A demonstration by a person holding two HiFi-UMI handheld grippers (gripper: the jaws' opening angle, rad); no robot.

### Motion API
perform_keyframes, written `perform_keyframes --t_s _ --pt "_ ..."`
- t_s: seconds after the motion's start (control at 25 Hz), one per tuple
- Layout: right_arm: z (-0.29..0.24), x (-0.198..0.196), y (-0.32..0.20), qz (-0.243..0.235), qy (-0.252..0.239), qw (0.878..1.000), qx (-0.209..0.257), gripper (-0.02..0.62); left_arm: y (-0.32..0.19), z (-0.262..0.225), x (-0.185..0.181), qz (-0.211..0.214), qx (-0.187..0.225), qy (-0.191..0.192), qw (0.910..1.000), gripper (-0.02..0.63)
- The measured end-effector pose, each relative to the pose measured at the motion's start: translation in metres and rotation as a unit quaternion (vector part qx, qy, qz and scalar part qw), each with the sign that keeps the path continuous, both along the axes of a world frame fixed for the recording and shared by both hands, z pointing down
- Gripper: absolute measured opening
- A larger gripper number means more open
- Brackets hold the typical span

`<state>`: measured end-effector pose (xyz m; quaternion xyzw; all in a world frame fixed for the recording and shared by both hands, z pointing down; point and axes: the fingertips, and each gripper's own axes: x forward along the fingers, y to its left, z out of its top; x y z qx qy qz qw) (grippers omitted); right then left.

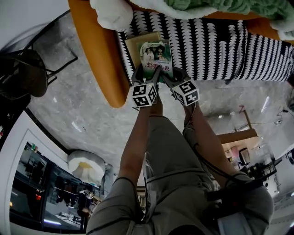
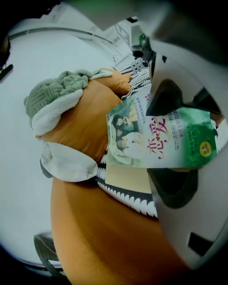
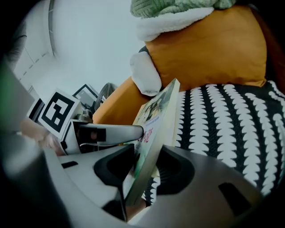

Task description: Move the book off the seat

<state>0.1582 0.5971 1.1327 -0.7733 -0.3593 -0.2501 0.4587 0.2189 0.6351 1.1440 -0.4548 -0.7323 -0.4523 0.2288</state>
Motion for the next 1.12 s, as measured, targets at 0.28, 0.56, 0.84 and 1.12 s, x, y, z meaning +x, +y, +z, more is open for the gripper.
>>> perform_keyframes --t_s 0.28,0.56,0.84,1.12 --pt "-0.012 -0.013 0.005 0.102 0.062 0.992 0.033 0.097 -0.001 -0.005 -0.011 -0.007 0.007 -0.01 0.9999 0.371" --pt "-0.043 -0.016 0.027 0.099 0.113 0.989 0.0 0.075 0.011 -0.026 -0.005 -0.023 -0.001 -0.018 0.9996 0.373" --pt "-0.122 -0.009 0.06 0.09 0.204 0.974 -0.033 0.075 0.027 -0.086 0.021 -0.047 -0.011 -0.089 0.9948 0.371" --pt "-0.272 0.002 0.085 0.028 0.279 0.955 -0.099 0.075 0.048 -0.223 0.028 -0.009 -0.071 -0.171 0.9828 0.371"
